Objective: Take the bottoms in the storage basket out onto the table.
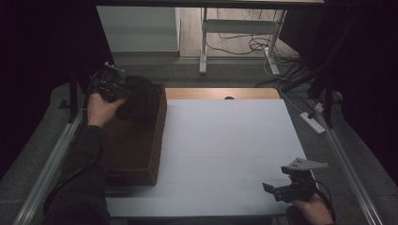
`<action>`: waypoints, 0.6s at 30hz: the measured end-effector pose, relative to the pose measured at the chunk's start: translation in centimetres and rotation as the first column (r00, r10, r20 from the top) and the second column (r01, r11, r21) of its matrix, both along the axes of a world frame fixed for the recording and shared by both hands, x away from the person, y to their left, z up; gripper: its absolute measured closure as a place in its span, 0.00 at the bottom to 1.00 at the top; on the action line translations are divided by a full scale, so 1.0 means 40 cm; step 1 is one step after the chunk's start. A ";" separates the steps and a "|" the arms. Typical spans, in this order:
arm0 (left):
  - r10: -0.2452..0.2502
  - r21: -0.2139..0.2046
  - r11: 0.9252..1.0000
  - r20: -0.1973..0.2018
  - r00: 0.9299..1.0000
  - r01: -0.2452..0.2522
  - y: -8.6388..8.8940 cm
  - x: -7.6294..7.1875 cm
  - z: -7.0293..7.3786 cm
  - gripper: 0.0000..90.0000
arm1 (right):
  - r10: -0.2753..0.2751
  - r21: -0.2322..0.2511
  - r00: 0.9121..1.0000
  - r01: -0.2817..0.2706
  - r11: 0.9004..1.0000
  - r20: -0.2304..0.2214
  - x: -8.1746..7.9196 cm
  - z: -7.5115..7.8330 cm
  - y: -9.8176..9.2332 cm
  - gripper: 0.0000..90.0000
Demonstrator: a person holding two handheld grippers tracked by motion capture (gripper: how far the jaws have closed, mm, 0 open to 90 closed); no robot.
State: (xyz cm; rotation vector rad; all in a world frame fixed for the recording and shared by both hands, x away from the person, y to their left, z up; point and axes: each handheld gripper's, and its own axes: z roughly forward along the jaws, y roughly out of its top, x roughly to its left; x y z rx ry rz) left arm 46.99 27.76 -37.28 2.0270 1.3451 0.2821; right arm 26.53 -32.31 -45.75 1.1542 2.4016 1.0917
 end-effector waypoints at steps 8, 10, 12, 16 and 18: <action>-0.020 0.002 1.000 0.016 1.000 0.019 -0.007 -0.009 0.042 0.82 | -0.002 0.003 1.000 0.002 1.000 0.001 0.000 0.000 -0.001 0.00; -0.023 -0.007 1.000 0.022 0.999 0.023 -0.007 -0.011 0.054 0.82 | -0.003 0.004 1.000 0.003 1.000 -0.001 0.000 0.000 -0.001 0.00; -0.026 -0.012 1.000 0.029 0.999 0.026 -0.008 -0.013 0.068 0.82 | -0.004 0.005 1.000 0.004 1.000 -0.001 0.000 0.000 -0.001 0.00; -0.033 -0.018 0.999 0.048 0.998 0.034 -0.011 -0.018 0.097 0.82 | -0.003 0.004 1.000 0.003 1.000 -0.001 0.000 0.000 -0.001 0.00; -0.035 -0.022 0.999 0.057 0.998 0.037 -0.012 -0.021 0.111 0.82 | -0.003 0.004 1.000 0.003 1.000 -0.001 0.000 0.000 -0.001 0.00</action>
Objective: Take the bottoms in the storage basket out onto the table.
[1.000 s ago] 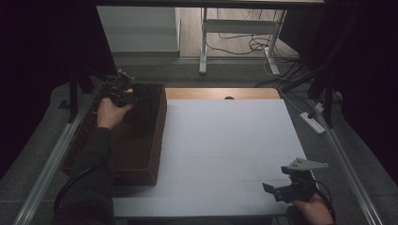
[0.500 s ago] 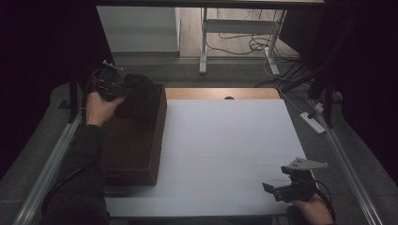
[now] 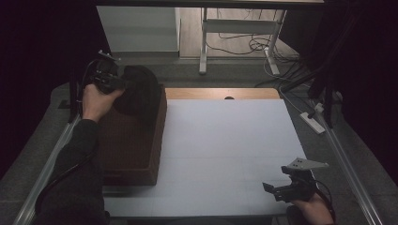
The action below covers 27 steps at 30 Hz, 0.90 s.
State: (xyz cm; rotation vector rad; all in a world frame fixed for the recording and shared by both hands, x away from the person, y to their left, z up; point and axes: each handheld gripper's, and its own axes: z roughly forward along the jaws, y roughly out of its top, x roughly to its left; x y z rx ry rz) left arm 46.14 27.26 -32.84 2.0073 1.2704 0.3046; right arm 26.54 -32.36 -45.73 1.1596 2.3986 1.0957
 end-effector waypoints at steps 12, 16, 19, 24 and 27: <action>-0.039 -0.014 0.999 0.050 0.998 0.039 -0.024 -0.016 0.073 0.82 | 0.000 0.000 1.000 0.000 1.000 0.000 0.000 0.000 0.000 0.00; -0.057 -0.016 0.998 0.059 0.997 0.058 -0.040 -0.019 0.093 0.82 | 0.000 0.001 1.000 0.000 1.000 0.001 0.000 0.000 0.000 0.00; -0.072 -0.011 0.997 0.069 0.995 0.073 -0.057 -0.023 0.108 0.82 | 0.001 0.001 1.000 -0.001 1.000 0.001 0.000 0.000 0.000 0.00; -0.102 -0.008 0.995 0.089 0.991 0.103 -0.086 -0.029 0.133 0.82 | 0.001 0.001 1.000 -0.001 1.000 0.005 0.000 0.000 0.000 0.00; -0.125 -0.005 0.992 0.102 0.987 0.126 -0.107 -0.034 0.147 0.82 | 0.001 0.002 1.000 -0.001 1.000 0.004 0.000 0.000 0.000 0.00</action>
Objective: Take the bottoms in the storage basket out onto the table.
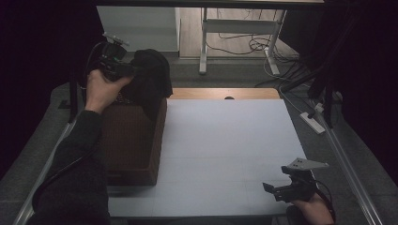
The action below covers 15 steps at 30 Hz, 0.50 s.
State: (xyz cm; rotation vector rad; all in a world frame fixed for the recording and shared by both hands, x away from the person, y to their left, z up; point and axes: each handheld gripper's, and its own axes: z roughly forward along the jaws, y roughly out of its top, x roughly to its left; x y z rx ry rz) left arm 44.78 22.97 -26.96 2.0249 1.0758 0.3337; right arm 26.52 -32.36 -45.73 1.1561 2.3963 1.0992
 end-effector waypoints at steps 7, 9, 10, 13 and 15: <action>-0.050 0.001 0.999 0.023 0.998 0.050 -0.051 -0.009 0.023 0.82 | 0.000 0.001 1.000 0.000 1.000 0.001 0.000 0.000 0.000 0.00; -0.068 -0.001 0.998 0.030 0.997 0.068 -0.067 -0.013 0.028 0.82 | 0.000 0.001 1.000 0.000 1.000 0.001 0.000 0.000 0.000 0.00; -0.078 -0.001 0.997 0.035 0.996 0.079 -0.075 -0.015 0.031 0.82 | 0.001 0.001 1.000 -0.001 1.000 0.002 0.000 0.000 0.000 0.00; -0.106 0.000 0.994 0.042 0.993 0.106 -0.102 -0.020 0.038 0.82 | 0.001 0.000 1.000 -0.001 1.000 0.001 0.000 0.000 0.000 0.00; -0.125 0.005 0.992 0.046 0.991 0.125 -0.120 -0.023 0.043 0.82 | 0.002 -0.002 1.000 -0.002 1.000 0.000 0.000 0.000 0.000 0.00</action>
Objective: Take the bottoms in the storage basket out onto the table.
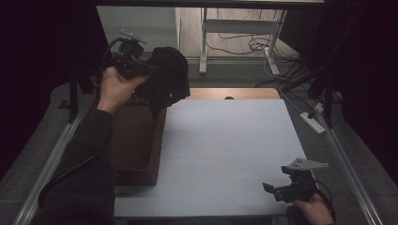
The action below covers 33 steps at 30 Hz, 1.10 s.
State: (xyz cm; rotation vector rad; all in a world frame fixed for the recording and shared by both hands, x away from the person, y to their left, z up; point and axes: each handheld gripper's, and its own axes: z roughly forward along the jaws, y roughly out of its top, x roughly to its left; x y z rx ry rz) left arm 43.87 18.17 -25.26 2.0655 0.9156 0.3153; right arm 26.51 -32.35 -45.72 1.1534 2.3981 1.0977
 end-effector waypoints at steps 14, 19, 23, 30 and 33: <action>-0.116 0.003 0.993 0.022 0.993 0.116 -0.116 -0.024 0.026 0.82 | 0.000 0.001 1.000 0.000 1.000 0.001 -0.001 0.000 0.000 0.00; -0.154 0.004 0.988 0.028 0.988 0.154 -0.149 -0.035 0.031 0.82 | 0.000 0.000 1.000 0.000 1.000 0.003 -0.001 0.000 0.000 0.00; -0.180 0.012 0.984 0.030 0.983 0.180 -0.173 -0.040 0.029 0.82 | 0.001 0.000 1.000 -0.001 1.000 0.002 -0.001 0.000 0.001 0.00; -0.214 0.033 0.976 0.025 0.976 0.213 -0.215 -0.045 0.015 0.82 | 0.001 0.001 1.000 -0.001 1.000 0.005 -0.002 0.001 -0.001 0.00; -0.226 0.045 0.973 0.024 0.974 0.224 -0.230 -0.048 0.007 0.82 | 0.001 0.005 1.000 -0.001 1.000 0.007 -0.001 0.000 -0.001 0.00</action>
